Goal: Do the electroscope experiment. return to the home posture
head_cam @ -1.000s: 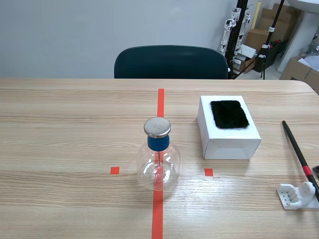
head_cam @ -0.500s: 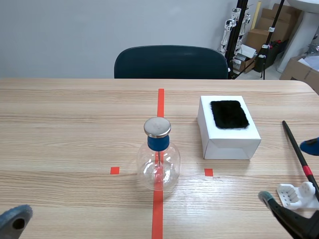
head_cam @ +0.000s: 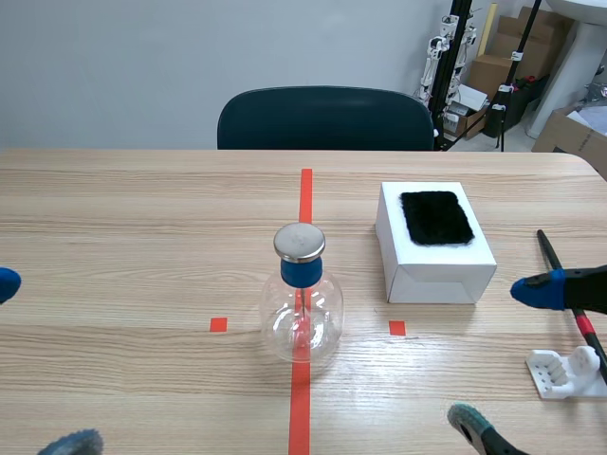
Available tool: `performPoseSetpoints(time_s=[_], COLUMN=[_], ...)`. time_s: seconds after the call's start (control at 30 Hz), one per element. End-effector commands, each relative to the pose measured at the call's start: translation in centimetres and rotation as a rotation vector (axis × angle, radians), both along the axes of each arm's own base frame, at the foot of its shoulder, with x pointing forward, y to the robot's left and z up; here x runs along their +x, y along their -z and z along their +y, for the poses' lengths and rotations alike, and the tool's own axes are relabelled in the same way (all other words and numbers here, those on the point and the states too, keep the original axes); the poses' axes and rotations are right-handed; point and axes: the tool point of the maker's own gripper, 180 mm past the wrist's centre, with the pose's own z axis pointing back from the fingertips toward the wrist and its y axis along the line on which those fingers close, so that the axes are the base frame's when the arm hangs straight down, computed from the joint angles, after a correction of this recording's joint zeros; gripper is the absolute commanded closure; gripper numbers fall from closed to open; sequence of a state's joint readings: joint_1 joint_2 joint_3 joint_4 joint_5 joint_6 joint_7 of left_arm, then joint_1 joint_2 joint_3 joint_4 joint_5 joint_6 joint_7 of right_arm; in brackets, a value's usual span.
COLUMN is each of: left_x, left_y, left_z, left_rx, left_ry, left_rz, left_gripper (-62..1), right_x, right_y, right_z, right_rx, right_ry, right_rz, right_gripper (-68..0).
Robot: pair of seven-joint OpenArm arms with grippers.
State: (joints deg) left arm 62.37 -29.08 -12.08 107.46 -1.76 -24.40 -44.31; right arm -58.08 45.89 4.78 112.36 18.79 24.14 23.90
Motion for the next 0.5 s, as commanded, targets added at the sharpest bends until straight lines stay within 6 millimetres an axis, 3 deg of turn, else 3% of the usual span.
performPoseSetpoints(time_s=[0.0,0.47], left_x=[-0.1,-0.1], left_y=[-0.3,-0.7], left_z=[0.0,-0.2], left_rx=[-0.016,-0.02], left_ry=[0.003,0.013], left_rz=[-0.002,-0.011], left_gripper=[-62.3,-62.3], right_x=[-0.3,-0.5], right_y=[-1.0,-2.6], right_z=[0.4,0.6], right_rx=[0.046,0.132], right_ry=[0.004,0.013], right_rz=[-0.019,-0.076], right_gripper=[-65.5,-65.5])
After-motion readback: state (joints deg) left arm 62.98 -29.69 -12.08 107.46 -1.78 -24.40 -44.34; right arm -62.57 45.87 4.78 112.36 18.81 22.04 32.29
